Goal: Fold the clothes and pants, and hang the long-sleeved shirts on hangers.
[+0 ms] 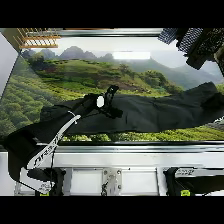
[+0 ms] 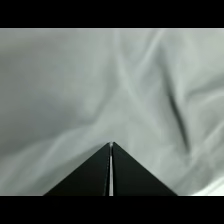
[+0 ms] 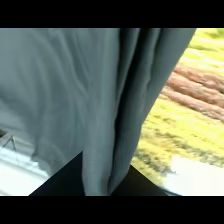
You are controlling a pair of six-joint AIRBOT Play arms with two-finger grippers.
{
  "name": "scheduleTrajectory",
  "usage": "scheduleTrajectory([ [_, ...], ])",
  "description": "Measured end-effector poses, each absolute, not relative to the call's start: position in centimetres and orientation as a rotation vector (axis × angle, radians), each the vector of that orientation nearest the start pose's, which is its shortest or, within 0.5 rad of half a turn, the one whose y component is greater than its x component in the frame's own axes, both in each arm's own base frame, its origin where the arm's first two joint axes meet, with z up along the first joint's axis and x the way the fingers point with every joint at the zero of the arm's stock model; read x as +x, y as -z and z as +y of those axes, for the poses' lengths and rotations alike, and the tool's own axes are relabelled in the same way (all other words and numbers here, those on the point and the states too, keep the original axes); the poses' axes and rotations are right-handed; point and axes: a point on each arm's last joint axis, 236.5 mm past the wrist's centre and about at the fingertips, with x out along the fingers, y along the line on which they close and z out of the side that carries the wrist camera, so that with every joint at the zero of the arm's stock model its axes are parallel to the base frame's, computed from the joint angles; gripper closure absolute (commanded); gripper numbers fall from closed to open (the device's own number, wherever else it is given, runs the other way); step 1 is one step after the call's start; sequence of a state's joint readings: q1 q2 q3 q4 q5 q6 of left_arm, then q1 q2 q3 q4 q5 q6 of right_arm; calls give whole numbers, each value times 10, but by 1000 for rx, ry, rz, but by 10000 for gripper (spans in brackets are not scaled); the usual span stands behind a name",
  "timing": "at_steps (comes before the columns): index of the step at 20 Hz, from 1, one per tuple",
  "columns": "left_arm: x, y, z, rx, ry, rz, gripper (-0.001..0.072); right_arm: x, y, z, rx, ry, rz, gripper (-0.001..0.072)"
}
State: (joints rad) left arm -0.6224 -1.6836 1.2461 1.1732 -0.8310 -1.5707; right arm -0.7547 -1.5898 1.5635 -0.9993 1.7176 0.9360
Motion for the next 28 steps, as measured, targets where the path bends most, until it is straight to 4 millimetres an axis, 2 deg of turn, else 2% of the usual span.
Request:
scheduleTrajectory([
  [3,346,101,-334,-21,613,1329,696,350,-89,-123,434,-425,1224,694],
  [5,350,101,-343,-25,626,1324,696,350,-112,-104,395,-465,1193,694],
  [11,356,110,-380,7,683,1354,697,347,-169,-41,316,-612,1083,695],
  [14,350,122,-388,31,700,1410,697,346,-192,-12,317,-689,1023,695],
  [21,342,132,-391,49,712,1466,696,344,-241,50,314,-882,904,695],
  [28,335,134,-387,65,713,1497,696,344,-269,95,288,-982,845,696],
])
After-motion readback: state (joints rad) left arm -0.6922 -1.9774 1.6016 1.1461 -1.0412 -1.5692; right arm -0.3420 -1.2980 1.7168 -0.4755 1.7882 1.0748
